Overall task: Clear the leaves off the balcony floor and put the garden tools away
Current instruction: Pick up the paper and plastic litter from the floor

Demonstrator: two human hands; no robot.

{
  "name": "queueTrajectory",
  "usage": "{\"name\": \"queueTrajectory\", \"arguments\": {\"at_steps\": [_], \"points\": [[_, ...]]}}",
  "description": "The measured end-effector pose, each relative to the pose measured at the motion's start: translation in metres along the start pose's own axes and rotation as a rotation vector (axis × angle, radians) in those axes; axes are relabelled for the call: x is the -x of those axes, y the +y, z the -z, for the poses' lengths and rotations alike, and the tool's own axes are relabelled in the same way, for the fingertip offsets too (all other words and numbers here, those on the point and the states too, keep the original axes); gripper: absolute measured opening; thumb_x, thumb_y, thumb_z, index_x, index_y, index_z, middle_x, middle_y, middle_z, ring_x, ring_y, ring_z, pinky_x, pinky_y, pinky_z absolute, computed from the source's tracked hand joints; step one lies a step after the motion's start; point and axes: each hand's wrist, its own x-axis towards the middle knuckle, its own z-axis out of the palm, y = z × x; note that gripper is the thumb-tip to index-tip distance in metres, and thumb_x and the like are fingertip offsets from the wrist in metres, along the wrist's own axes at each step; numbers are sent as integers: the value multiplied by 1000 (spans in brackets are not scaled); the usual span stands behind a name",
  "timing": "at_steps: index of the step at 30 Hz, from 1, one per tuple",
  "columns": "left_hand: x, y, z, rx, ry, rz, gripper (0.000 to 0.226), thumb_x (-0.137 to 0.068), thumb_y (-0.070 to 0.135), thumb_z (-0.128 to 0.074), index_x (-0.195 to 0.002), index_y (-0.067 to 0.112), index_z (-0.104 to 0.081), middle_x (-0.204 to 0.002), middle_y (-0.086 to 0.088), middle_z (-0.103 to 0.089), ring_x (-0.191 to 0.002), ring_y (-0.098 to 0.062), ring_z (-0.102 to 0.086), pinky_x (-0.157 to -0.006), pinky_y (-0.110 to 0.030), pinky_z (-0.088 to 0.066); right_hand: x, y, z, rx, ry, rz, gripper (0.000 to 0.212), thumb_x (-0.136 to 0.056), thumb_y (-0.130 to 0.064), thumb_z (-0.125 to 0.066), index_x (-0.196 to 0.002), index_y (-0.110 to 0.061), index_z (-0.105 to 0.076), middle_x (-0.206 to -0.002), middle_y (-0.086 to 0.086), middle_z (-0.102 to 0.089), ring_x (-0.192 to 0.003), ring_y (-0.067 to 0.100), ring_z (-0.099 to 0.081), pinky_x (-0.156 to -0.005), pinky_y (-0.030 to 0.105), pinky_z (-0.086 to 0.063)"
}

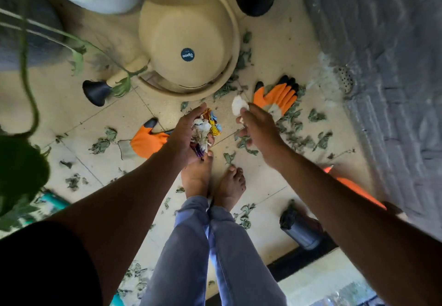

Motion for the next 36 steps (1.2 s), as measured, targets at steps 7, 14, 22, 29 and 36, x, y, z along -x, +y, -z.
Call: {"name": "queueTrajectory", "arguments": {"at_steps": [7,14,22,29,36], "points": [[77,1,-18,273,-132,-54,29,-88,44,-73,-86,14,-76,-87,-5,-69,-72,-20,-64,-67,-28,-53,95,-39,-38,321,-33,399,47,-102,-30,-42,-147,-33,-54,-161,0,-39,-146,12,-39,-115,32,-37],[148,-18,-20,467,-50,-120,43,-90,63,-66,-88,21,-74,-81,-1,-63,-73,-17,-65,-71,-30,-49,154,-78,-74,207,-141,365,50,-93,-42,-50,-139,-28,-61,-158,-10,-42,-146,0,-33,-117,23,-30],[213,-74,11,836,27,-337,64,-87,66,-63,-122,13,-70,-112,-11,-72,-100,-26,-71,-86,-36,-57,209,-82,-118,261,-82,413,22,-97,-23,-58,-118,-27,-57,-114,-7,-69,-104,12,-64,-88,36,-51],[233,-104,82,1117,188,-357,73,-101,63,-38,-85,7,-81,-87,-13,-78,-71,-27,-77,-73,-36,-50,225,-44,-181,467,-344,449,40,-92,-38,-45,-117,-23,-72,-105,-12,-69,-99,6,-61,-83,25,-45],[248,-141,166,1396,219,-357,48,-103,50,-38,-112,16,-70,-119,-10,-72,-117,-29,-66,-103,-36,-47,247,1,-273,522,-456,379,24,-92,-46,-72,-108,-27,-71,-107,-14,-69,-102,-1,-62,-94,35,-52]]}}
